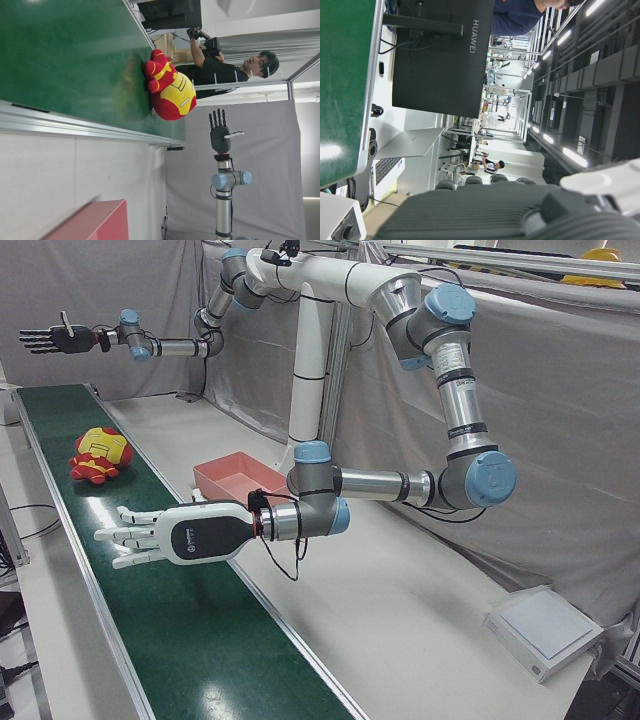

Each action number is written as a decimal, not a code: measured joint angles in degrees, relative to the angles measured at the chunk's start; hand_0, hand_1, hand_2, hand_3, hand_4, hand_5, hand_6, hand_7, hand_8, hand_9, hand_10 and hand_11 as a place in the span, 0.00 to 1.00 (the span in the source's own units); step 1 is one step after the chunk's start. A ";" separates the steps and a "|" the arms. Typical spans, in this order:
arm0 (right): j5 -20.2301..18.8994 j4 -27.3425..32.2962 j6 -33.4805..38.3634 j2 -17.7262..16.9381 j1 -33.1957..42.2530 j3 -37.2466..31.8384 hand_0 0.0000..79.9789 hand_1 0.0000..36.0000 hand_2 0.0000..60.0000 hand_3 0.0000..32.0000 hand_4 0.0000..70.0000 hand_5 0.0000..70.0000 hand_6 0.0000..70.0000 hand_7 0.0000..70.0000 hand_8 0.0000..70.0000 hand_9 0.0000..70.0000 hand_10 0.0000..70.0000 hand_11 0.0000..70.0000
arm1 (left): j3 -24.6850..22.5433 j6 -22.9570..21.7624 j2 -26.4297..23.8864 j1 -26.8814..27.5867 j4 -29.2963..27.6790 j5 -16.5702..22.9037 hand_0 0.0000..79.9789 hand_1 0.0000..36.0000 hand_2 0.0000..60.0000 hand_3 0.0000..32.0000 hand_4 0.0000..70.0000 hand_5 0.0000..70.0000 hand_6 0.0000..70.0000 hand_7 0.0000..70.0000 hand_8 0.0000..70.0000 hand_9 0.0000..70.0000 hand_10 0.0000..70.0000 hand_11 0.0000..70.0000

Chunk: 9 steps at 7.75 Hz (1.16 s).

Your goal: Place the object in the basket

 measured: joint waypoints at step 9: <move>0.00 0.03 0.00 0.00 -0.01 -0.02 0.00 0.00 0.00 0.00 0.00 0.00 0.00 0.00 0.00 0.00 0.00 0.00 | 0.05 0.13 -0.31 -0.31 0.11 -0.01 0.79 0.62 0.00 0.00 0.21 0.40 0.08 0.06 0.17 0.26 0.00 0.00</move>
